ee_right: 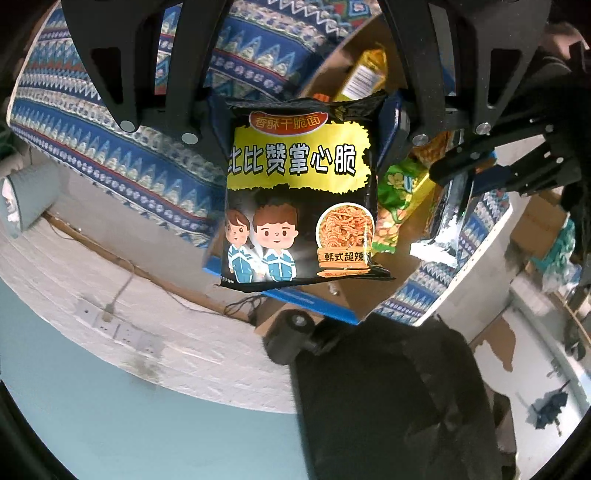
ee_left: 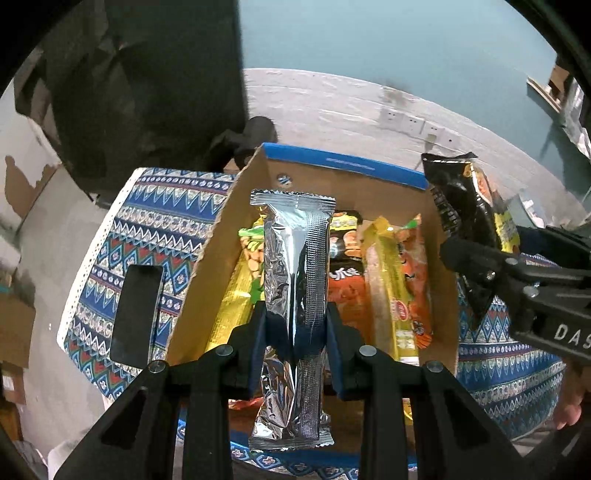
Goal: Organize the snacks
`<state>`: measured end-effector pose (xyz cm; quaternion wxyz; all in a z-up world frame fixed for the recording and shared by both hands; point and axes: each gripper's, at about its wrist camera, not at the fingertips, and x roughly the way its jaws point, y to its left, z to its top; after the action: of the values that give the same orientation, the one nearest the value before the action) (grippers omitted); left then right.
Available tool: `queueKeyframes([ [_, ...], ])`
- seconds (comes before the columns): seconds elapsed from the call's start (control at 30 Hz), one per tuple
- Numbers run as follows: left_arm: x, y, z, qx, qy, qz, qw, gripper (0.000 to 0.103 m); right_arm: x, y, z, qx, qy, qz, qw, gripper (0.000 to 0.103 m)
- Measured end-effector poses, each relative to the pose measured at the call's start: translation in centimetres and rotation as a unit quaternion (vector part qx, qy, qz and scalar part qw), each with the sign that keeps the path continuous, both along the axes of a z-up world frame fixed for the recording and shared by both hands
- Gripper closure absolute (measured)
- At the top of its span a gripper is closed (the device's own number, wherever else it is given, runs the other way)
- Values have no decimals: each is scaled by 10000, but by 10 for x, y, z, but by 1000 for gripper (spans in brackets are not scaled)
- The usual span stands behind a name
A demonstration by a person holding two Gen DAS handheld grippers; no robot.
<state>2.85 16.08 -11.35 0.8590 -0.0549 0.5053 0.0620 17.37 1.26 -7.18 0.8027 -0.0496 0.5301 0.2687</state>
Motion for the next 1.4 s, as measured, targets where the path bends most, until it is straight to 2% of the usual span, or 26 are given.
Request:
queueKeyframes([
  [0.2, 0, 8, 0, -21, -1, 166, 9999, 74, 5, 21, -9, -76, 81, 198, 9997, 38],
  [0.33, -1, 9, 2, 24, -8, 227, 9997, 57, 7, 25, -11, -55, 109, 259, 9996, 35],
  [0.47, -4, 7, 7, 120, -69, 253, 9996, 43, 8, 15, -3, 88, 66, 108, 9999, 27],
  [0.83, -22, -9, 35, 318, -288, 221, 9988, 22, -5, -21, 29, 92, -232, -197, 9995, 23],
  [1.2, -40, -39, 64, 306, -485, 107, 9983, 13, -30, -59, 62, 198, -672, -397, 9968, 23],
  [1.4, -45, -51, 73, 552, -615, 37, 9966, 10, -50, -85, 69, 272, -793, -471, 9954, 22],
])
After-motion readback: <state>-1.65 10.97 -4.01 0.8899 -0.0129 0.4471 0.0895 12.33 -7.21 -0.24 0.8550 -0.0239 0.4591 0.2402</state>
